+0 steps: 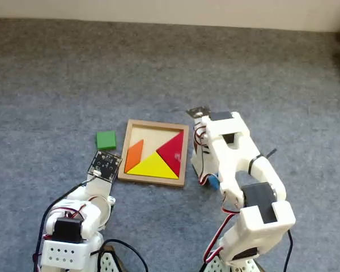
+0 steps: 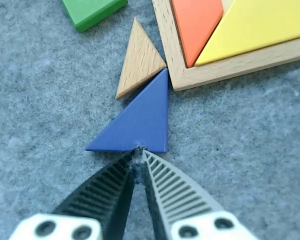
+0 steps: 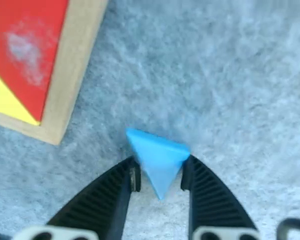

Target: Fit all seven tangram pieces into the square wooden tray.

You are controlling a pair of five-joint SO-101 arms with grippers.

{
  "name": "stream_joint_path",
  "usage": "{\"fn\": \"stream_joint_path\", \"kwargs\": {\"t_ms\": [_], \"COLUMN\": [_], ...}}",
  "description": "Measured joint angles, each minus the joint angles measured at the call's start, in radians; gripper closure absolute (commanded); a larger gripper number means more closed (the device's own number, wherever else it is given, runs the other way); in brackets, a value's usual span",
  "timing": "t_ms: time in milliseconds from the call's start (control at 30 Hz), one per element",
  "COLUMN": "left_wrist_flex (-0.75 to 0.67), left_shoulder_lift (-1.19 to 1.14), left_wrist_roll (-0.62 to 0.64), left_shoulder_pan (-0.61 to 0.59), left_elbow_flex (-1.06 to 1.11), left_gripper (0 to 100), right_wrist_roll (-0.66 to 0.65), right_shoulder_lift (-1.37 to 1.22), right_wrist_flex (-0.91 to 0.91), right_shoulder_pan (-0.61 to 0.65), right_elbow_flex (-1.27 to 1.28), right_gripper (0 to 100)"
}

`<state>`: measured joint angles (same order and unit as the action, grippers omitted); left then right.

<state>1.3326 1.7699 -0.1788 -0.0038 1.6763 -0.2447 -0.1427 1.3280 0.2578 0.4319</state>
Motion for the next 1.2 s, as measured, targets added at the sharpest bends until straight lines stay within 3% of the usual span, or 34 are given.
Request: {"fn": "stream_joint_path", "kwargs": {"t_ms": [500,600,800,1100,1200], "left_wrist_flex": [0.000,0.000,0.000,0.000,0.000], "left_shoulder_lift": [0.000,0.000,0.000,0.000,0.000], "left_wrist_roll": [0.000,0.000,0.000,0.000,0.000], "left_shoulder_pan": [0.000,0.000,0.000,0.000,0.000], "left_elbow_flex": [0.000,0.000,0.000,0.000,0.000], "left_gripper": [99,99,99,99,99], "right_wrist_roll": [-0.002,-0.002,-0.002,-0.003,-0.066], "right_shoulder_lift": [0.164,0.166,0.057,-0.101,-0.117], "right_wrist_flex": [0.077,0.077,0.077,0.026,0.002], "right_shoulder_pan": [0.006,0.008,0.083,0.123,0.123], "right_elbow_flex": [-0.089,-0.089,-0.089,-0.124,-0.127], "right_gripper": [90.2,85.8,73.5,73.5,73.5]}}
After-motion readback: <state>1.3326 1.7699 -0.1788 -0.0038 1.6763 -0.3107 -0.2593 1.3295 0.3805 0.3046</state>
